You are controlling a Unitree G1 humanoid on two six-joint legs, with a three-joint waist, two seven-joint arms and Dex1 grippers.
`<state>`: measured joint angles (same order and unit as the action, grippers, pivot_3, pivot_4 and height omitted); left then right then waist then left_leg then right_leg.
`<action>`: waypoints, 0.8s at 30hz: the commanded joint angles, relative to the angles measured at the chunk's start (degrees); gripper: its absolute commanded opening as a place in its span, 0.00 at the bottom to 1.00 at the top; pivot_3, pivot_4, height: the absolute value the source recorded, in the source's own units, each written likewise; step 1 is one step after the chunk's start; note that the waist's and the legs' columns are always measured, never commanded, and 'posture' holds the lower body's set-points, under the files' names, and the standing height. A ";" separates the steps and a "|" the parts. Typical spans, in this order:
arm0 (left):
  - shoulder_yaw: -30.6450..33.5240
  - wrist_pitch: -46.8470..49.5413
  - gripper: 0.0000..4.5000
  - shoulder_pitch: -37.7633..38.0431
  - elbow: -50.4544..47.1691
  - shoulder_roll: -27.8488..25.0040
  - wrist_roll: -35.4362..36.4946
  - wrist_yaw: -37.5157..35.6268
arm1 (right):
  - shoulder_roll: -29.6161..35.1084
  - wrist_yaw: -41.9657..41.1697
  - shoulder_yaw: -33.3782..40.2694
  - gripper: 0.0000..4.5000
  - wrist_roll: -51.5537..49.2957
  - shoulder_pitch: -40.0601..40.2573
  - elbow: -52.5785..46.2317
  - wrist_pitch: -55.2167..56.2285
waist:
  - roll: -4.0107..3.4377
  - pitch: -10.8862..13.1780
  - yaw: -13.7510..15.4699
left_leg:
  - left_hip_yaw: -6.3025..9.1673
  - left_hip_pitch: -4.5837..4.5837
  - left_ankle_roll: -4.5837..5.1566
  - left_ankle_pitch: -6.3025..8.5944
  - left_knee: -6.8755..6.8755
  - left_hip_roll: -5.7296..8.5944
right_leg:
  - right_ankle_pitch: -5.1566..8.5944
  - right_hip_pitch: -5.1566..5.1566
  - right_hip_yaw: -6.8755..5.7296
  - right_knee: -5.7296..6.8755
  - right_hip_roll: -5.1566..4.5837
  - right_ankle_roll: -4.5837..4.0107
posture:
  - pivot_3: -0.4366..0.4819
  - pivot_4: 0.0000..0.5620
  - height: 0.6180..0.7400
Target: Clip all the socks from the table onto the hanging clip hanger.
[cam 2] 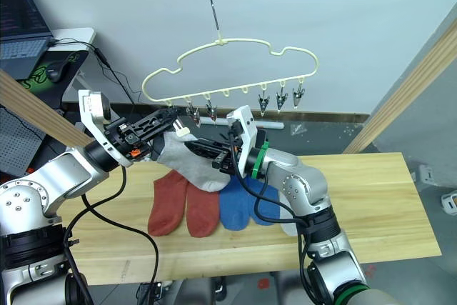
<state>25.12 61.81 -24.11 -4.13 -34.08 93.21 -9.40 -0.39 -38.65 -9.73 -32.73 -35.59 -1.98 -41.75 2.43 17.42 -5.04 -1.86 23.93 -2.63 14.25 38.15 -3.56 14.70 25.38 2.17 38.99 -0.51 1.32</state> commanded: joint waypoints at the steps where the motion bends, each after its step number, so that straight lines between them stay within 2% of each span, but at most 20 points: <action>1: 0.29 -0.11 0.06 0.76 -1.60 -1.34 1.58 -0.91 | -0.86 0.09 1.17 0.00 -0.87 -1.26 -0.94 1.50 | 0.00 0.00 -0.03 | 0.00 0.00 0.00 0.00 0.00 0.00 | 0.00 0.00 0.00 0.00 0.00 0.00 | 0.30 0.46 0.96; 11: -0.05 -0.46 0.06 1.27 -1.79 -1.72 1.31 -1.07 | -1.04 -0.14 1.41 0.00 -0.94 -1.66 -0.40 1.85 | 0.04 -0.03 0.03 | 0.00 0.01 0.00 0.00 0.00 0.00 | 0.00 0.00 0.00 0.00 0.00 0.00 | 0.31 0.45 0.96; 14: -0.06 -0.11 0.06 1.44 -1.43 -1.41 3.25 -0.52 | -0.92 -0.34 1.08 0.00 -0.71 -1.60 -0.40 1.93 | 0.04 -0.03 0.03 | 0.00 0.01 0.00 0.00 0.00 -0.01 | 0.00 0.00 0.00 0.00 0.00 0.00 | 0.31 0.45 0.96; 16: 0.04 -0.44 0.22 1.53 -1.46 -1.45 3.30 -0.16 | -0.86 -0.48 0.92 0.00 -0.59 -1.64 -0.33 2.05 | 0.04 -0.03 0.03 | 0.00 0.01 0.00 0.00 0.00 -0.01 | 0.00 0.00 -0.01 0.00 0.00 0.00 | 0.31 0.45 0.96; 24: 0.21 -0.16 0.72 1.83 -1.48 -2.31 4.66 -0.90 | -0.83 -0.83 0.01 0.00 0.47 -2.73 1.23 2.94 | 0.06 -0.05 0.03 | 0.01 0.01 0.00 0.00 0.00 0.00 | 0.00 0.00 0.00 0.02 0.00 0.00 | 0.31 0.44 0.96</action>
<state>25.09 61.81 -22.63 -4.13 -35.33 96.03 -9.47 -0.81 -38.73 -9.37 -32.45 -37.03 -0.18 -40.06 2.49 17.37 -5.02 -1.86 23.93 -2.63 14.25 38.15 -3.57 14.70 25.38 2.16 39.00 -0.51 1.31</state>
